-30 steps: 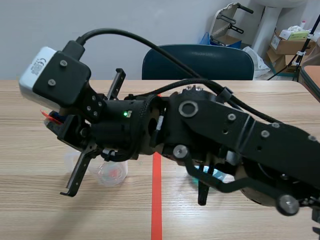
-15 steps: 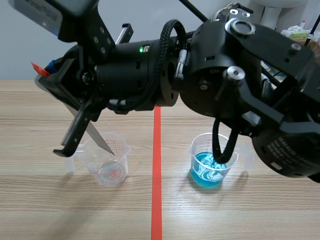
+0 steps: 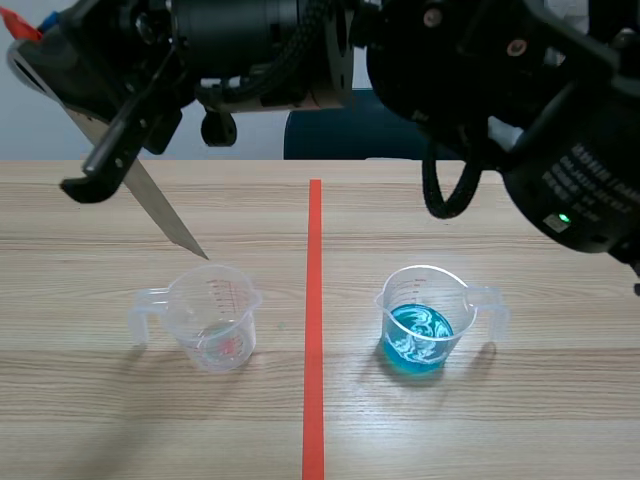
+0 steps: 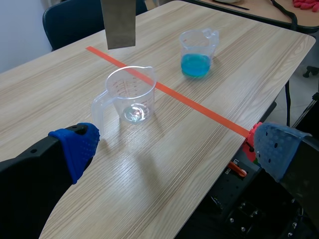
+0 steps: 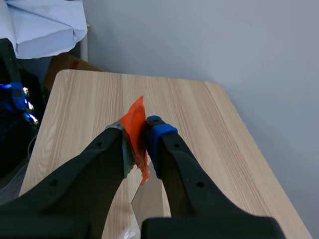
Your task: Do the redox reaction experiment
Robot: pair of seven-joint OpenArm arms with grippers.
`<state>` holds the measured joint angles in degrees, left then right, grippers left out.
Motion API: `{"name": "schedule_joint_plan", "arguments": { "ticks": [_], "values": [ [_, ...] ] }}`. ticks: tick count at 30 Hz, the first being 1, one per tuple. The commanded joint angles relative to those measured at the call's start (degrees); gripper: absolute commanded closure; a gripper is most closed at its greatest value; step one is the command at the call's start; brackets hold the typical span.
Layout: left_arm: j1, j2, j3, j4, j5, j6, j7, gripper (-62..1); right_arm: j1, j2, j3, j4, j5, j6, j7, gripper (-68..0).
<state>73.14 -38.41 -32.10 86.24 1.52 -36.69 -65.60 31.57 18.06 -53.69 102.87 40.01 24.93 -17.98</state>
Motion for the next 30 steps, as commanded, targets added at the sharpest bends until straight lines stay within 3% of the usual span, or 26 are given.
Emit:
{"name": "schedule_joint_plan", "arguments": {
  "ticks": [1,8,30],
  "values": [
    [0.0,0.46,-0.07,0.76,-0.35,-0.11,-0.79,-62.3,1.64,-0.46,0.07,0.55,1.2,0.04,0.04,-0.6],
    [0.0,0.44,-0.07,0.76,-0.35,-0.11,-0.79,-62.3,2.21,-0.44,0.09,0.55,2.54,0.02,-2.25,-0.6],
    [0.0,0.44,-0.07,0.76,-0.35,-0.11,-0.39,-62.3,1.44,-0.44,0.11,0.55,3.13,0.02,-2.03,-0.6]
  ]
}}
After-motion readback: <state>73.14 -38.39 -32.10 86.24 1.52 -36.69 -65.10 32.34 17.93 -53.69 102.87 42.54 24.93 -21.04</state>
